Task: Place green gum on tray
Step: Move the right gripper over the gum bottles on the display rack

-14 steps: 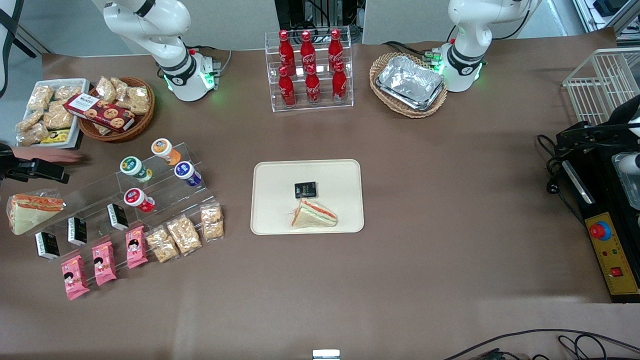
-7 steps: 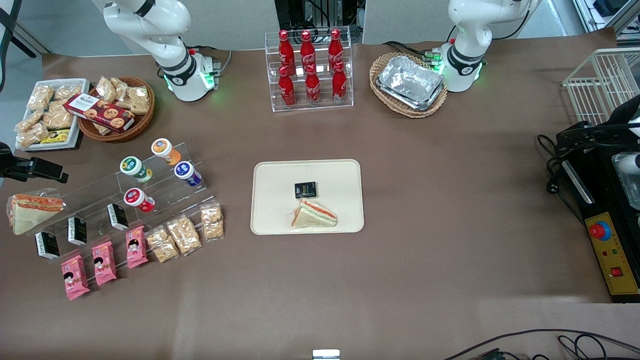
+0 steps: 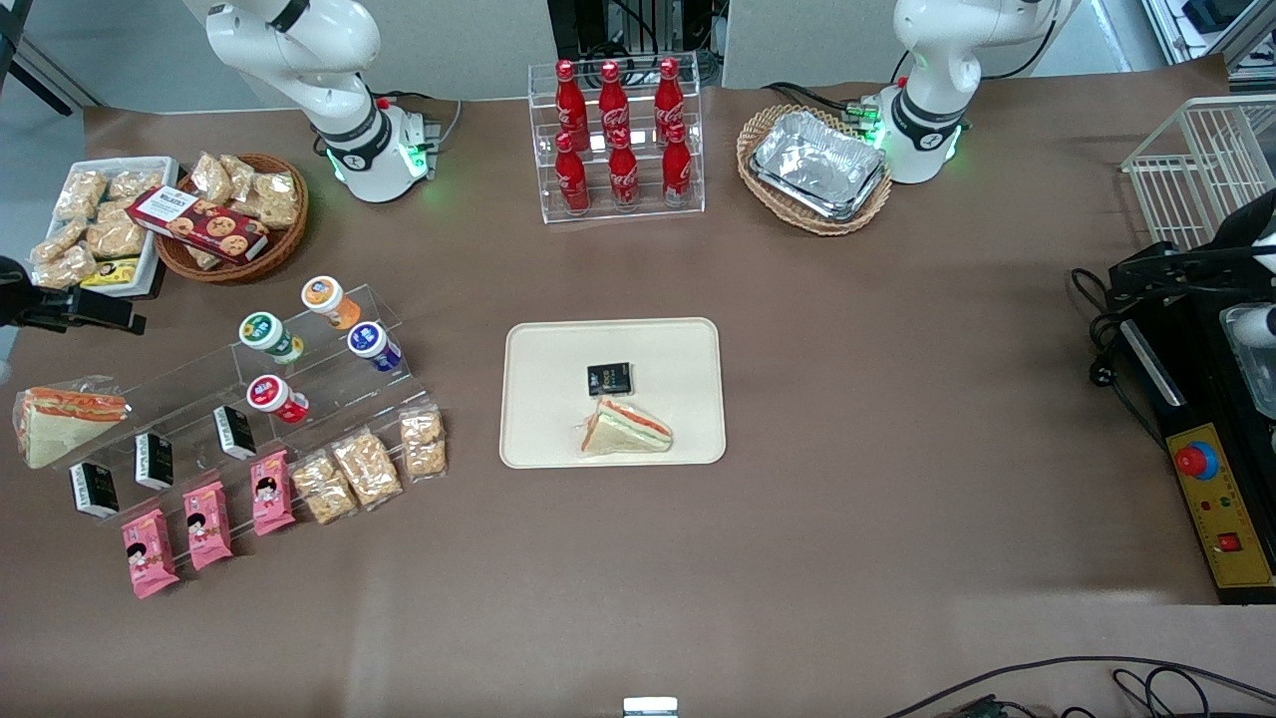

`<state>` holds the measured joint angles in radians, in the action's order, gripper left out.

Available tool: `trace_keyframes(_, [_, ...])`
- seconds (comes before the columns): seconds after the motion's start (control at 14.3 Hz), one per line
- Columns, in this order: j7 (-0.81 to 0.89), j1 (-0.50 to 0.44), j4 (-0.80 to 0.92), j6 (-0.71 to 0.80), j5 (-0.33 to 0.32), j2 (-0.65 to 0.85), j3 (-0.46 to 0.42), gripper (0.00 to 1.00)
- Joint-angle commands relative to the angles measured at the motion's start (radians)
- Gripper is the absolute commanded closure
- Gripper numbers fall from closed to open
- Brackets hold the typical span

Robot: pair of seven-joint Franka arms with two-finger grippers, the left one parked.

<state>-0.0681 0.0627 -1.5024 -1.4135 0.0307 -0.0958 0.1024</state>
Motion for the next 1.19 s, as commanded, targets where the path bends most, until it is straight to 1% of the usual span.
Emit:
trace_keyframes(0.0, [-0.01,0.005,-0.079,0.016,0.028,0.062,-0.003,0.0])
trace_keyframes(0.28, [0.001,-0.006,-0.293,-0.109,0.026,0.207,-0.004,0.0])
trace_keyframes(0.49, [0.004,-0.006,-0.539,-0.29,0.026,0.362,-0.009,0.0])
trace_keyframes(0.63, [0.008,-0.007,-0.666,-0.385,0.026,0.43,-0.024,0.0])
trace_keyframes(0.91, [0.057,-0.007,-0.786,-0.51,0.026,0.452,-0.064,0.0])
trace_keyframes(1.12, [0.06,-0.007,-0.899,-0.634,0.023,0.452,-0.064,0.0])
